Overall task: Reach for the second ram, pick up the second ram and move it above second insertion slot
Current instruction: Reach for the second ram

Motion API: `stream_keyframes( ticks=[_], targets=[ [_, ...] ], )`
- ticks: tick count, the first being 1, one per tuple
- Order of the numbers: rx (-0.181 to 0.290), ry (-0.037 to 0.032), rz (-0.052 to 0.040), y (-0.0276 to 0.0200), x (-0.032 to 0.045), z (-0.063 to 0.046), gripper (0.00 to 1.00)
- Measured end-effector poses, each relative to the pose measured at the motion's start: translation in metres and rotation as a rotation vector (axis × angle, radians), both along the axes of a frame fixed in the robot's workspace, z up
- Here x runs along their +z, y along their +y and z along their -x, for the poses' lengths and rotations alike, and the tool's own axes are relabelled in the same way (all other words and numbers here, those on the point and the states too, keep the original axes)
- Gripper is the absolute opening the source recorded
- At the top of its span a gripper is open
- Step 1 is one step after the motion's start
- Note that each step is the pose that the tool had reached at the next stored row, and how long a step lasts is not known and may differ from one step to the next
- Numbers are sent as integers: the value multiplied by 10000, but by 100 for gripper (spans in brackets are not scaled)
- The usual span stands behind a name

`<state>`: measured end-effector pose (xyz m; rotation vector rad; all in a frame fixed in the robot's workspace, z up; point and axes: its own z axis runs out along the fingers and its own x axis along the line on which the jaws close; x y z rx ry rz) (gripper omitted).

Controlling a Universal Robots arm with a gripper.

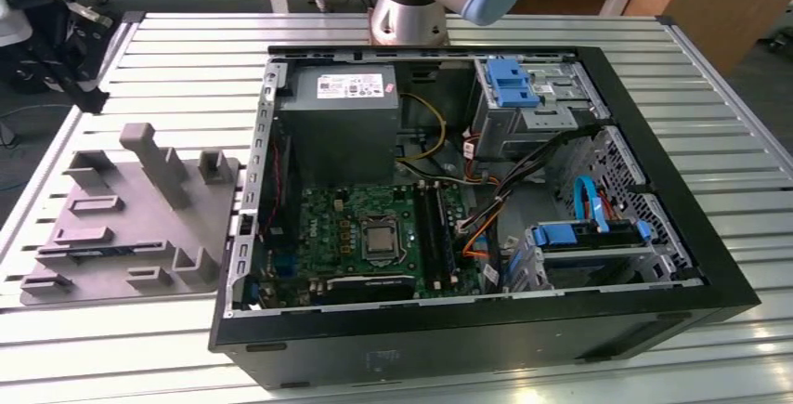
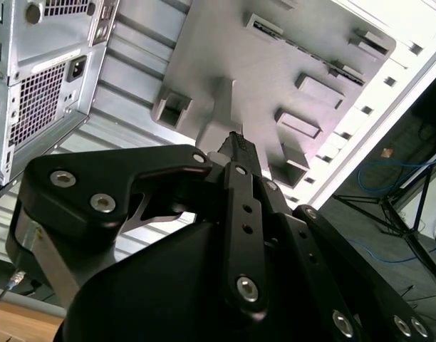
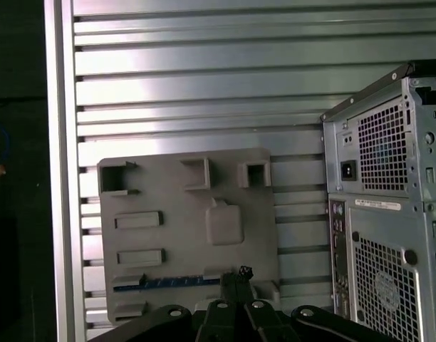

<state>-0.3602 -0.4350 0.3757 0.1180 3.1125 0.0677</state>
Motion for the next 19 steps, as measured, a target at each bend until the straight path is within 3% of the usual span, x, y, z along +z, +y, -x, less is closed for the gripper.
stream_keyframes(
  ticks=[19],
  targets=[
    [0,0,0,-200,-114,120,11]
  ],
)
